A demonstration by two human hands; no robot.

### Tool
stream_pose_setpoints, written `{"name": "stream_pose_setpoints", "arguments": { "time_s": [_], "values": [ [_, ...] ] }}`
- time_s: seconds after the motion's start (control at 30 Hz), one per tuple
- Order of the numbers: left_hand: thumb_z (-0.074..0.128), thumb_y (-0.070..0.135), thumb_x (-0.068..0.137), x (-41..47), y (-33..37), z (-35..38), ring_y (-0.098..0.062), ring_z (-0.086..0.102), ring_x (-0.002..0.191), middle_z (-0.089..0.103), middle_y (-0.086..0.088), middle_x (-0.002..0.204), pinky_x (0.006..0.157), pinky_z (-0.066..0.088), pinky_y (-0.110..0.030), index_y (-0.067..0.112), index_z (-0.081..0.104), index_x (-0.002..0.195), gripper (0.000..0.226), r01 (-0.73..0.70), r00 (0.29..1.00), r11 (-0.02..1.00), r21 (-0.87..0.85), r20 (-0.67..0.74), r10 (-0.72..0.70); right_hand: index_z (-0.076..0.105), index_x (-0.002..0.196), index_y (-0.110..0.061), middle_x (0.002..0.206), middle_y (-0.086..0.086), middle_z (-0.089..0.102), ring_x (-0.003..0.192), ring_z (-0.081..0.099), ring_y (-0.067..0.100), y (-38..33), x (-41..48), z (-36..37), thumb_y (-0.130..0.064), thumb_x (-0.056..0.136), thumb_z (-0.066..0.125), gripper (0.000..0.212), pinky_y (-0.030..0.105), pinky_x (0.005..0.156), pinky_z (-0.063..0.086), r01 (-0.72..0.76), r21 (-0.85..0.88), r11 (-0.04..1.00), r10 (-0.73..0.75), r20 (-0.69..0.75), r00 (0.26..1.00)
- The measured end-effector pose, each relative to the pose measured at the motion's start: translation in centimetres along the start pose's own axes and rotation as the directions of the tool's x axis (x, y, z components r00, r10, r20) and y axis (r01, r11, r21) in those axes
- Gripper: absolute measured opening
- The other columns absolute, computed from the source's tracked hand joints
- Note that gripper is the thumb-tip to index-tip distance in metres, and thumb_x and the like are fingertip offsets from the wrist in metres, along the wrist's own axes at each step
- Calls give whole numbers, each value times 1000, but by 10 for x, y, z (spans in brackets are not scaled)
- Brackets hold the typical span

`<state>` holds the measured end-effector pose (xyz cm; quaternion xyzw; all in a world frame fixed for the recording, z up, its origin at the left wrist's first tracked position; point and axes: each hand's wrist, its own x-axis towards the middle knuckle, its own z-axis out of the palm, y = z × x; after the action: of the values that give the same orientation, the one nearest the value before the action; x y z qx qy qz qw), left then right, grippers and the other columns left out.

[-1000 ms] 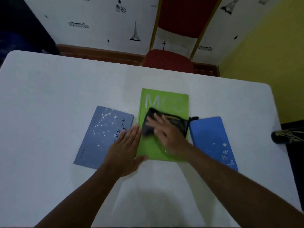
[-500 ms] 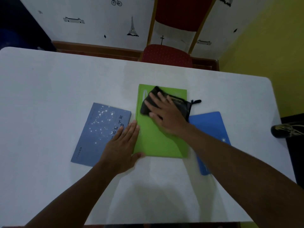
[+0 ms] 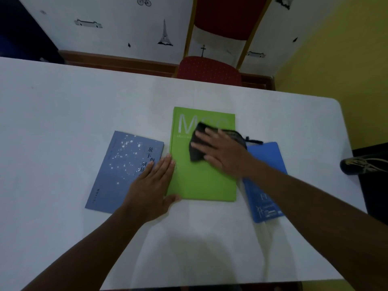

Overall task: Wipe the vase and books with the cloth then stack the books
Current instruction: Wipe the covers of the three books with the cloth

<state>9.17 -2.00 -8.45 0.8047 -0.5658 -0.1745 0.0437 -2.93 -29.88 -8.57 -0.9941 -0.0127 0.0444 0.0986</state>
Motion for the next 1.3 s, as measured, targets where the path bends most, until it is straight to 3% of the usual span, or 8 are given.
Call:
{"name": "stream_pose_setpoints", "arguments": {
  "time_s": [0.13,0.23,0.47,0.63,0.8,1.0,1.13,1.3],
  "values": [
    [24,72,87,0,-1,-3,-20,1,155,-1,-7,167,127,8,-40,9,8,160,97,3,1000,999,-41,12,-2,24,161,-31,172,0,15,159,9,27,12,52,-10,-48,107,18,57,55,126,14,-235,-37,971,234,-12,972],
    [43,68,91,1,3,-2,-19,-7,155,-9,-5,167,126,-1,-38,11,-2,159,99,6,1000,995,-103,17,-4,22,162,-26,172,1,14,159,8,28,-9,54,-3,-44,108,21,57,56,126,14,-300,5,954,300,-66,952],
    [69,51,87,4,3,-2,-10,-11,155,-10,0,167,124,-9,-33,10,-1,160,109,27,1000,953,-301,1,-28,21,163,-26,172,-3,14,160,7,27,-105,-31,25,-36,110,32,54,51,128,11,-11,13,1000,11,14,1000],
    [77,43,83,4,3,-4,-7,-12,153,-7,-1,167,126,-2,-40,10,2,159,111,34,999,947,-321,2,-35,33,159,-31,170,-7,23,159,12,20,-87,-38,22,-31,107,42,53,48,128,15,162,42,986,-163,45,986],
    [77,47,81,6,5,-3,-12,-7,155,-7,0,168,124,-9,-33,9,-2,160,117,73,997,947,-314,9,-74,49,151,-31,163,-6,39,157,24,23,-49,24,10,-21,99,44,53,52,126,19,-53,126,991,58,-43,997],
    [65,50,90,4,16,-16,6,-38,130,-32,9,156,108,-29,-21,15,-20,156,113,109,993,929,-353,77,-87,33,159,-31,170,-4,24,159,13,28,-11,103,-9,-32,107,28,52,56,127,11,-271,133,953,273,3,962],
    [63,53,90,4,12,-11,-8,-30,145,-29,-1,162,122,-18,-32,12,-20,155,113,98,995,941,-325,66,-81,28,161,-26,171,-3,20,159,11,26,-37,78,6,-35,109,35,53,53,127,13,-313,89,946,321,-100,942],
    [62,53,90,5,13,-11,-15,-26,150,-29,-4,163,121,-18,-34,11,-23,154,115,88,995,951,-296,76,-68,32,159,-27,171,-6,20,159,11,22,-95,3,20,-27,108,42,52,49,128,14,-284,167,944,304,-109,946]
  ]
}}
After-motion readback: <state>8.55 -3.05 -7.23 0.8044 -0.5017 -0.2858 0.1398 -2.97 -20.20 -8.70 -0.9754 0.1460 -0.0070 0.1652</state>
